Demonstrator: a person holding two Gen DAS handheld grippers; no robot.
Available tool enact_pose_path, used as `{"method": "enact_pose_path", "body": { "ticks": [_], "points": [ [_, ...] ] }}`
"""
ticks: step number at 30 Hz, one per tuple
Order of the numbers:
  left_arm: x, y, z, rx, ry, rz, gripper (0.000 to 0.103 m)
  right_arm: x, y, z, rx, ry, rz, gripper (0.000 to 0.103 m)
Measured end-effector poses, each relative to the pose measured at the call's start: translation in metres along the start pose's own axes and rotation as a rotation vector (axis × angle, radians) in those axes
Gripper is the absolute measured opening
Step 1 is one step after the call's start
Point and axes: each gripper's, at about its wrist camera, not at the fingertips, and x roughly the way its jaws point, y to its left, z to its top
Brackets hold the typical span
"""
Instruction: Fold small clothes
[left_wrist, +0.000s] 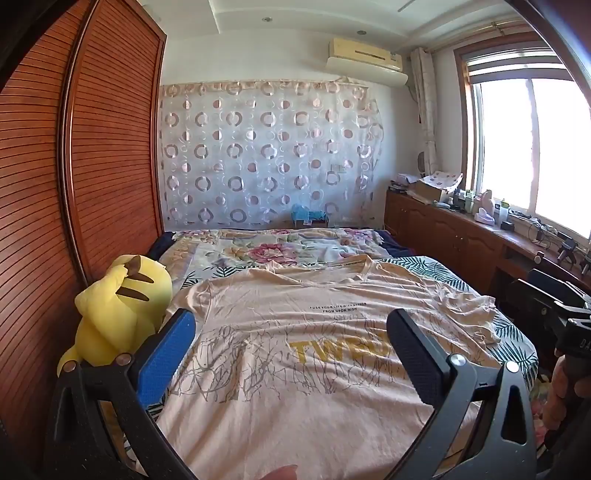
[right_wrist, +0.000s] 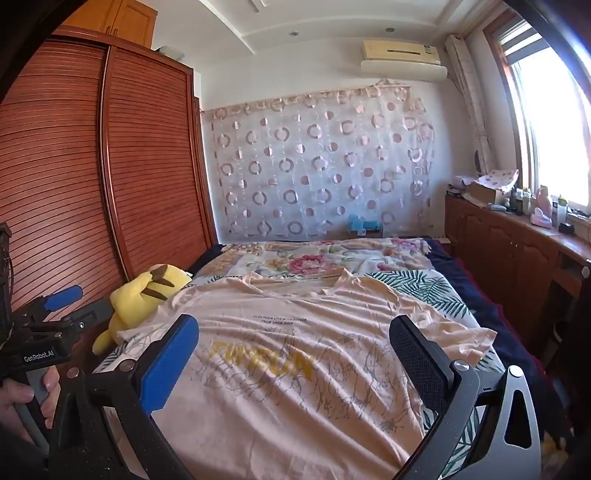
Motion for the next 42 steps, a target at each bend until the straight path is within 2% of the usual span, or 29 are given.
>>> {"method": "enact_pose_path", "body": {
  "ticks": [42],
  "points": [
    [-0.0030,0.0029,0.0036,-0.004,-0.007,0.002,0.103,-0.0006,0.0012,0.0000,-0.007,0.005,0.004,0.103]
  ]
}}
